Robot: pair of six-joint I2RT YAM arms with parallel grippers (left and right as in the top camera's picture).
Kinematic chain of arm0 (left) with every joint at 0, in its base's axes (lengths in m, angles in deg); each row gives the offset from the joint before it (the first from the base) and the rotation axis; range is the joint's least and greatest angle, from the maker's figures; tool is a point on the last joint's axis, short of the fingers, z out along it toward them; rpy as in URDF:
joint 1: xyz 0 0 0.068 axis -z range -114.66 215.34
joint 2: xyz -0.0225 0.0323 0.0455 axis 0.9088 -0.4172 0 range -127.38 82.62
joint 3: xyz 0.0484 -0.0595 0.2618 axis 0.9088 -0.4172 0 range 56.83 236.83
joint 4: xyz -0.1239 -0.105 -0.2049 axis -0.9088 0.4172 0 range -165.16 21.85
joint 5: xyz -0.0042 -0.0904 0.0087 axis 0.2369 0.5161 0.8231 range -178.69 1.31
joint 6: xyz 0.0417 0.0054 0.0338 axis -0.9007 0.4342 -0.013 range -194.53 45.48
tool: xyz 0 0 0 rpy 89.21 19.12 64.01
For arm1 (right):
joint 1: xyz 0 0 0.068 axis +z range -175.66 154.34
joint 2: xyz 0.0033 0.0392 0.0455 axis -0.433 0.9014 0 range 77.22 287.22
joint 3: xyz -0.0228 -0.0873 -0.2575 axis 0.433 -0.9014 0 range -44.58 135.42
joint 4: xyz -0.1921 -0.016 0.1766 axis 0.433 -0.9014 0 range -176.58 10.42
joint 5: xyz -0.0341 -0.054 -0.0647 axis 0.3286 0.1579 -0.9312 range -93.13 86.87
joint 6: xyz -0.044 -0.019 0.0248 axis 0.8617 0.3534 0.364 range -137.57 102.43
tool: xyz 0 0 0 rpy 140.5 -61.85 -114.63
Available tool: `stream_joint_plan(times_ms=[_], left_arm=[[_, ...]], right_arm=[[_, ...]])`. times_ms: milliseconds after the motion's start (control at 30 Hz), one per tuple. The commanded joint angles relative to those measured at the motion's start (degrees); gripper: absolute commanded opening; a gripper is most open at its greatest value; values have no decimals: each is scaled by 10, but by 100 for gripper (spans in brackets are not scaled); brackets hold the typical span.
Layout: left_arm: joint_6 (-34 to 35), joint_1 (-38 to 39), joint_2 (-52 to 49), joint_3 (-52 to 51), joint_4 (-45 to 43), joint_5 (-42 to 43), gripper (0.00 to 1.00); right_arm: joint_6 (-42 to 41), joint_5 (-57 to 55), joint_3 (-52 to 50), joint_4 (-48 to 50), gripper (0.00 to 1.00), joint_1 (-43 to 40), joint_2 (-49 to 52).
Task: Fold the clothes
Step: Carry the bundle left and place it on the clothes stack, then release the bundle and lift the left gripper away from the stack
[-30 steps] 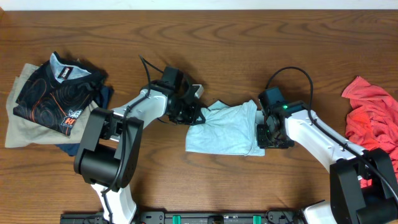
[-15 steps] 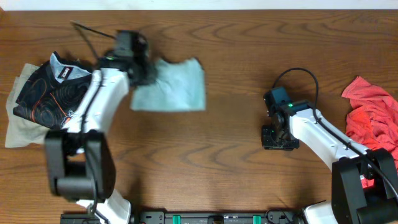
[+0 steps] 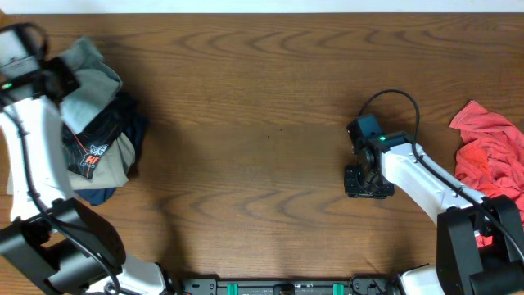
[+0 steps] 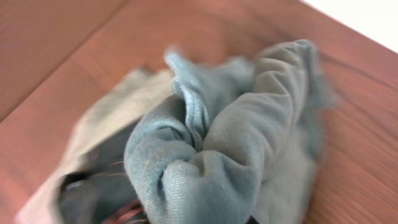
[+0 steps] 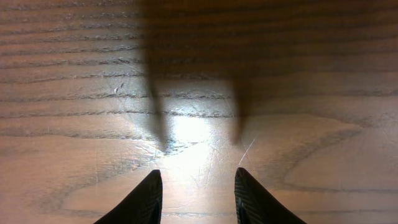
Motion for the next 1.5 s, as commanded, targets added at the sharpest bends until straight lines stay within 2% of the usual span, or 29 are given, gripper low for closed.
stream_joint_plan(times_ms=[0, 267, 333, 367, 400, 500, 667, 800, 900, 967, 1133, 1400, 1467], left_arm=[[50, -47, -10, -4, 14, -12, 6], [70, -100, -19, -4, 38, -12, 7], [70, -102, -19, -4, 50, -12, 17], [70, -102, -19, -4, 57, -12, 30], [70, -102, -19, -4, 64, -12, 33], [81, -102, -17, -4, 88, -12, 34], [109, -101, -9, -4, 89, 34, 45], [111, -100, 7, -4, 85, 43, 58], [122, -100, 23, -4, 78, 41, 72], [144, -98, 35, -4, 75, 42, 79], [149, -61, 60, -4, 67, 42, 87], [142, 89, 59, -4, 81, 42, 90], [142, 138, 56, -4, 90, 42, 95]], right_arm=[[-4, -4, 4, -1, 37, -5, 0], [-1, -4, 4, -1, 37, -5, 0], [-1, -4, 4, -1, 37, -5, 0], [-1, -4, 4, -1, 38, -5, 0], [-1, -4, 4, -1, 38, -5, 0], [-1, -4, 4, 0, 39, -5, 0], [4, -4, 4, 6, 42, -5, 0], [3, -3, 4, 17, 56, -5, 0], [3, -4, 4, 17, 64, -5, 0], [3, -2, 4, 17, 75, -5, 0], [3, 39, 4, 35, 97, -5, 0], [3, 130, 5, 98, 99, -8, 0], [3, 135, 6, 107, 99, -16, 0]])
